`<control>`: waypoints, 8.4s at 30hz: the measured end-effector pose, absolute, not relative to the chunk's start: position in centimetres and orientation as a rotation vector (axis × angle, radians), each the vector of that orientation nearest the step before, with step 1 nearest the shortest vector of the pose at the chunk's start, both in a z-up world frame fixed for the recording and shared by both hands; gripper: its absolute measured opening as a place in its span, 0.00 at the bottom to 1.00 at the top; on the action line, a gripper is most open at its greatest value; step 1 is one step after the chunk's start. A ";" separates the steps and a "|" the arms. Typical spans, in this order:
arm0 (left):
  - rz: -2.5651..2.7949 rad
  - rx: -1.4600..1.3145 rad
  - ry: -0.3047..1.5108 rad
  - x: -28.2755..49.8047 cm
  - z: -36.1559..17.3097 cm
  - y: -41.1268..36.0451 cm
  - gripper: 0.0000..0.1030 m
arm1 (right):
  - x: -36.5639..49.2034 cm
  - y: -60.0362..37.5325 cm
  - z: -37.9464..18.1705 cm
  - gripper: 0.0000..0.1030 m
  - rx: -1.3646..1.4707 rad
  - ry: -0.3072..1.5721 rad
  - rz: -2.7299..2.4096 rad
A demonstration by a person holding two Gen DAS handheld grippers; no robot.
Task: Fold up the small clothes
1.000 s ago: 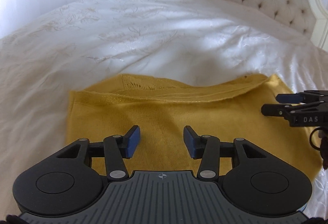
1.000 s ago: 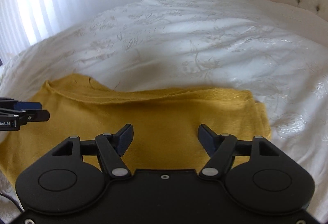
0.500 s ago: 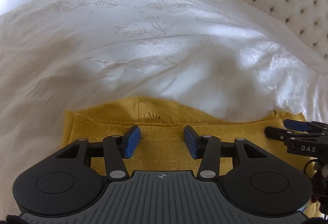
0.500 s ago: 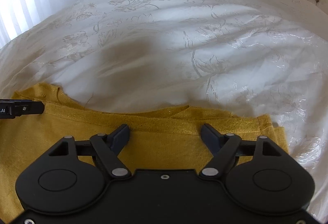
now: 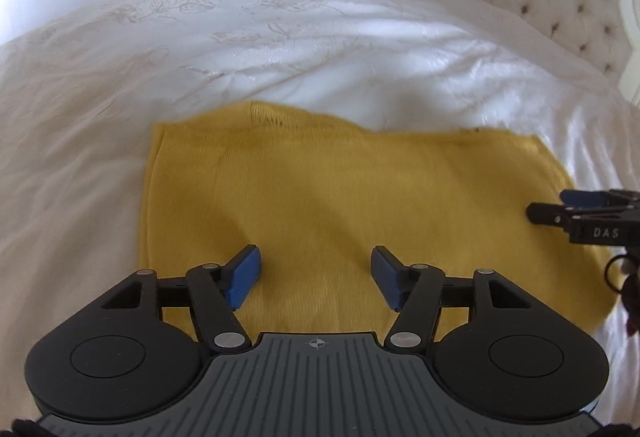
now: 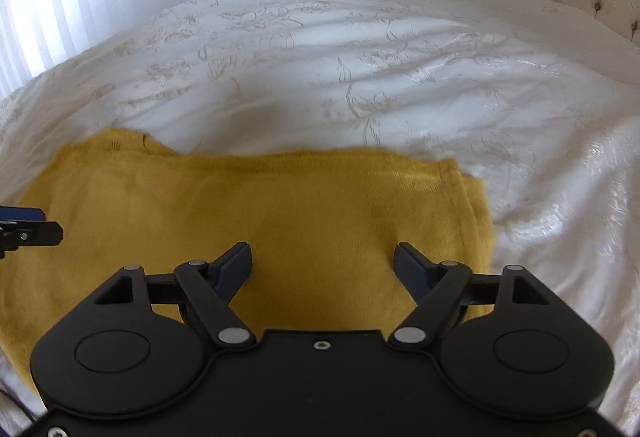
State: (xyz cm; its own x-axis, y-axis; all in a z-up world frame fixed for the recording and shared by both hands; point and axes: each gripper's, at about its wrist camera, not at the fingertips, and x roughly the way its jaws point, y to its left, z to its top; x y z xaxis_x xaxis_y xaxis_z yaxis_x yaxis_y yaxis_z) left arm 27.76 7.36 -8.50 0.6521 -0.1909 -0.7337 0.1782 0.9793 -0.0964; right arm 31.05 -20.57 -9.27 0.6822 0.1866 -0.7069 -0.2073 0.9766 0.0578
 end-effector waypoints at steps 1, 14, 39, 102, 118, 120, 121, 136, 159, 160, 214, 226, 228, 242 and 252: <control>-0.201 -0.002 0.828 27.0 -8.6 7.2 0.58 | 30.4 -20.9 -9.5 0.79 -0.033 0.796 0.212; -0.148 0.074 0.814 21.3 -9.9 6.6 0.68 | 25.2 -22.6 -10.4 0.87 -0.012 0.870 0.166; -0.095 0.006 0.719 27.3 -5.2 -1.0 0.68 | 24.6 -31.7 -9.3 1.00 0.495 0.678 0.088; -0.124 0.000 0.931 20.3 -7.9 0.4 0.70 | 27.7 -32.9 -14.0 1.00 0.838 0.737 0.319; 0.056 -0.117 0.815 23.3 -5.4 12.1 0.70 | 27.1 -32.8 -14.3 1.00 0.854 0.677 0.316; 0.069 -0.123 0.812 23.8 -5.7 13.4 0.70 | 27.1 -32.6 -14.3 1.00 0.843 0.674 0.318; 0.072 -0.127 0.814 24.0 -5.9 14.0 0.70 | 27.1 -32.6 -14.3 1.00 0.836 0.671 0.321; 0.016 -0.216 0.828 26.4 -8.9 20.0 0.70 | 28.0 -31.4 -13.6 1.00 0.672 0.718 0.359; -0.070 -0.364 0.823 27.0 -8.6 23.1 0.74 | 30.8 -22.3 -4.4 0.26 0.395 0.799 0.228; -0.068 -0.370 0.820 26.9 -8.5 23.3 0.74 | 30.8 -21.1 -3.3 0.26 0.381 0.786 0.256; -0.033 -0.398 0.766 26.2 -7.7 25.7 0.73 | 28.9 -8.8 -5.3 0.76 0.324 0.705 0.576; -0.050 -0.378 0.760 26.1 -7.6 25.4 0.73 | 26.0 -5.6 -3.9 0.12 -0.106 0.611 0.626; -0.049 -0.374 0.750 26.0 -7.4 25.3 0.73 | 24.2 -4.5 -2.9 0.12 -0.106 0.605 0.681; -0.194 -0.280 0.684 25.0 -6.3 22.2 0.74 | 17.0 1.6 -7.7 0.46 -0.218 0.735 0.862; -0.304 -0.154 0.701 24.3 -6.8 18.5 0.73 | 17.4 -6.9 -6.4 0.49 -0.128 0.636 0.541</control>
State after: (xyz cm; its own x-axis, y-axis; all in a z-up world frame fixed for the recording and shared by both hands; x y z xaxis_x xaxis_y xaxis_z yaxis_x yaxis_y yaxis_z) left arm 24.31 18.55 -6.78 0.7226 -0.3254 -0.6098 0.2228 0.9448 -0.2402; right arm 17.43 -6.92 -6.37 0.6718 0.4402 -0.5957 -0.5169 0.8547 0.0486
